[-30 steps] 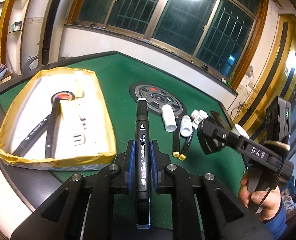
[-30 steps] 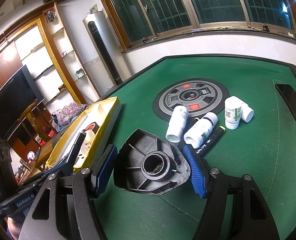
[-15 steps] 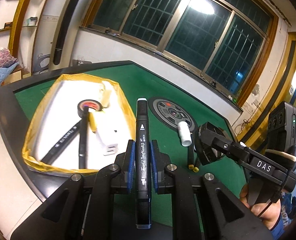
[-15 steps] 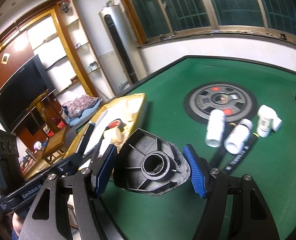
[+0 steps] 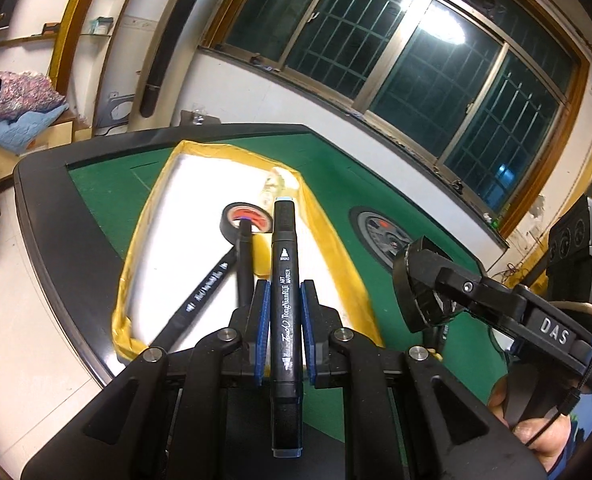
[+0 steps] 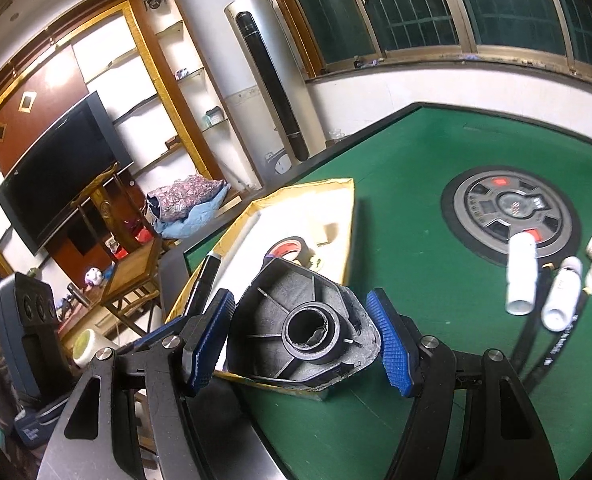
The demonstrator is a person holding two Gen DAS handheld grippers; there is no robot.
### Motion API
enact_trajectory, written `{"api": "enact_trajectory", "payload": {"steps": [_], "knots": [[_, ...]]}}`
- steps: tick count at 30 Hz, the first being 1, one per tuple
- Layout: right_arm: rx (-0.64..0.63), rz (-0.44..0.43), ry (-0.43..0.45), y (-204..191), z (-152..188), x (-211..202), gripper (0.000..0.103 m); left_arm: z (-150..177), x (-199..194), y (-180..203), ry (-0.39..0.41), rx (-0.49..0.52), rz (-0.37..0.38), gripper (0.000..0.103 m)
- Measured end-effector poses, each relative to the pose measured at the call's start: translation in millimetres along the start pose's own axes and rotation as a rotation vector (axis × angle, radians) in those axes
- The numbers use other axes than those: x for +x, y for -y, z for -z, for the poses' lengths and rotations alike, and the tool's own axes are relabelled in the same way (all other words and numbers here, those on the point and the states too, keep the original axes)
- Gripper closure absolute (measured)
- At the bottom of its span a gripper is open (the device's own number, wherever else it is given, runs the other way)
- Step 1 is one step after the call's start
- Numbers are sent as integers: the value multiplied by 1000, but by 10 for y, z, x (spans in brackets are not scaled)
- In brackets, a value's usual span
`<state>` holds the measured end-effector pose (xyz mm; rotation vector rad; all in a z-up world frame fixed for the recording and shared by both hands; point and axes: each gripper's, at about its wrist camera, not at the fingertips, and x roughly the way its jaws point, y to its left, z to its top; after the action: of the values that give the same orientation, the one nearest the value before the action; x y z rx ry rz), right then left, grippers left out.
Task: Organize rigid objects
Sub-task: 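Carry the black marker and black plastic part over the tray, then lower the marker and black part into the tray and open both grippers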
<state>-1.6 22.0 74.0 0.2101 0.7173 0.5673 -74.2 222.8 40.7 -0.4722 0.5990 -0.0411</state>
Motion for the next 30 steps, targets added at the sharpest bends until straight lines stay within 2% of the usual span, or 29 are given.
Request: {"api": "enact_trajectory", "payload": {"steps": [5,9,14,30], "knots": [[-39,-8,-37,-166,-28,236,40,-127,155,-97,-12,7,-54,91],[-92,30,-68,-314,-86,473,40,-179,289,-167,-48,-2,-71,91],[-97,55,-86,-352,-79,656,40,-175,384,-178,-86,23,-107,91],[-65,58,-120,-303,-46,812,40,-75,468,-143,-108,64,-152,91]]}}
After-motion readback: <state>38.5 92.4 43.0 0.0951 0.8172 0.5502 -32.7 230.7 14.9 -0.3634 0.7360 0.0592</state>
